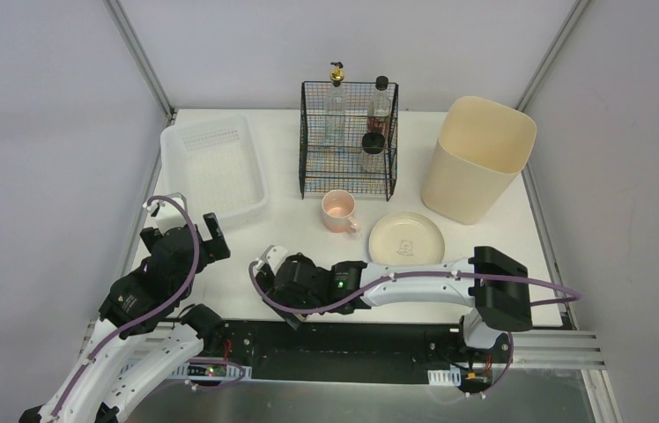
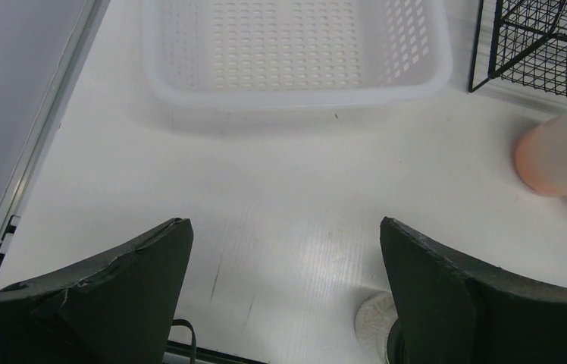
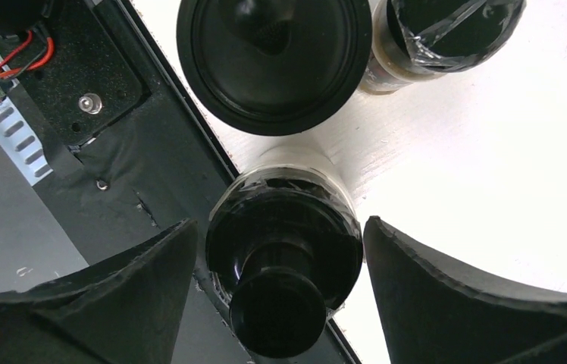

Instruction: Clear the kitchen counter

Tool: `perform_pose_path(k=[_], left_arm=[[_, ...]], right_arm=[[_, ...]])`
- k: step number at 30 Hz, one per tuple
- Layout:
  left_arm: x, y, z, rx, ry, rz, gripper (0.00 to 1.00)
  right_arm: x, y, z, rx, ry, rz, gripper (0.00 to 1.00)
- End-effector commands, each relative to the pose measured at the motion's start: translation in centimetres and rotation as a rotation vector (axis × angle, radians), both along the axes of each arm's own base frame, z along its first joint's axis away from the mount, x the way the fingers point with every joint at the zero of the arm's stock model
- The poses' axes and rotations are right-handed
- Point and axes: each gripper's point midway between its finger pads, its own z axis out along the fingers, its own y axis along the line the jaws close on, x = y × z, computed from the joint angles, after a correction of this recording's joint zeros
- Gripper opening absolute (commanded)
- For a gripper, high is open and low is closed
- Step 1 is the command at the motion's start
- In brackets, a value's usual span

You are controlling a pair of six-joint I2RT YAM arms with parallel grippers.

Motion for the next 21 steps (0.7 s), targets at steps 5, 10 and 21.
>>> perform_pose_path(k=[5, 10, 21], left_arm=[[-0.1, 0.3, 0.5, -0.006, -0.003, 0.019, 1.00], [-0.1, 0.3, 0.5, -0.007, -0.006, 0.018, 1.00], [-0.1, 0.2, 0.4, -0.005, 0.000, 0.012, 1.00]], right_arm=[[0.6, 1.1, 0.1, 0.005, -0.023, -0.024, 0.72], [1.0, 1.0, 0.5, 0.009, -0.047, -0.039, 0.62], [2.9, -0.2, 7.0, 0.129, -0.136, -0.122, 0.45]])
